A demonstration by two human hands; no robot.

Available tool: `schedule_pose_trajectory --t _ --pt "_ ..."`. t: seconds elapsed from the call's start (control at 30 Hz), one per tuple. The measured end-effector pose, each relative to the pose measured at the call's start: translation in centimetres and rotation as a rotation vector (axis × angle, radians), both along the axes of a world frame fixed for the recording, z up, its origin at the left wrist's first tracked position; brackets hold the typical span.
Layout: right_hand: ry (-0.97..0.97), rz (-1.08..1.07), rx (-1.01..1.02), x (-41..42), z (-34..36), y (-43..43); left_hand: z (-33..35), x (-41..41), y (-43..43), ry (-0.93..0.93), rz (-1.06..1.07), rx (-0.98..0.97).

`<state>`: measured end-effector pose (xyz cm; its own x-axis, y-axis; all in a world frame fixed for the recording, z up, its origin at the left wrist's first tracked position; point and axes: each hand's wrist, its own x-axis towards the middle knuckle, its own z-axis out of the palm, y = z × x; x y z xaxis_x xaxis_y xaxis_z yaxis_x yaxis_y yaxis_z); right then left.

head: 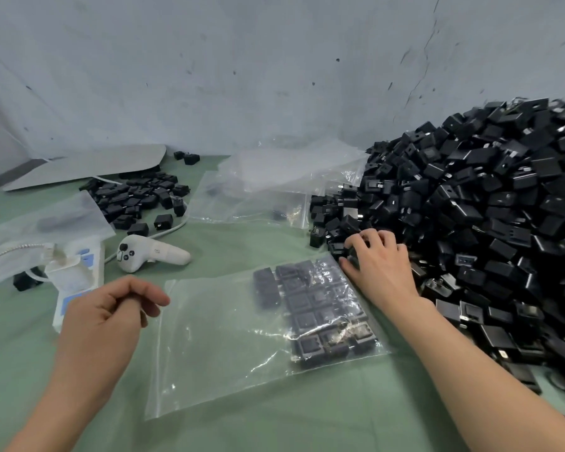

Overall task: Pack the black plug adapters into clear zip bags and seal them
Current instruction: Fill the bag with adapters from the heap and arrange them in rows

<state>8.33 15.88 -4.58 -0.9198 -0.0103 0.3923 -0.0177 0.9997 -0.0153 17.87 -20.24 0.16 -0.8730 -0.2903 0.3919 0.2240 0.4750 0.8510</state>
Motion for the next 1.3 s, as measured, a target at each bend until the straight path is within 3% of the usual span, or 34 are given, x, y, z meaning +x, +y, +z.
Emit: schedule_pose_trajectory --t 0.27,0.53,0.73,0.83,0.93,1.07,1.13,1.23,1.3 --pt "0.046 -0.016 0.004 2.1 -0.4 0.1 1.1 -1.9 2.1 0.033 -0.016 0.177" --pt "-0.013 0.003 0.143 4.1 -0.7 0.7 1.1 -1.9 2.2 0.044 -0.036 0.191" --pt "-0.029 0.021 0.011 4.0 0.1 0.7 0.9 -1.6 1.3 0.043 -0.021 0.204" --pt "0.015 0.009 -0.373 3.4 1.0 0.8 1.1 -1.6 0.8 0.052 -0.016 0.237" --pt "0.165 -0.048 -1.136 3.0 2.8 1.3 1.3 -1.7 0.4 0.058 -0.020 0.264" --pt "0.179 -0.146 -1.500 3.3 3.5 1.5 1.3 -1.7 0.8 0.066 -0.016 0.278" --pt "0.135 -0.213 -1.918 3.2 3.8 1.7 1.3 -1.8 0.9 0.063 -0.022 0.276" --pt "0.151 -0.092 -2.611 3.7 5.0 1.8 1.4 -1.9 1.0 0.063 -0.026 0.280" --pt "0.199 -0.026 -2.865 4.5 5.6 1.2 1.6 -1.9 1.2 0.058 -0.026 0.311"
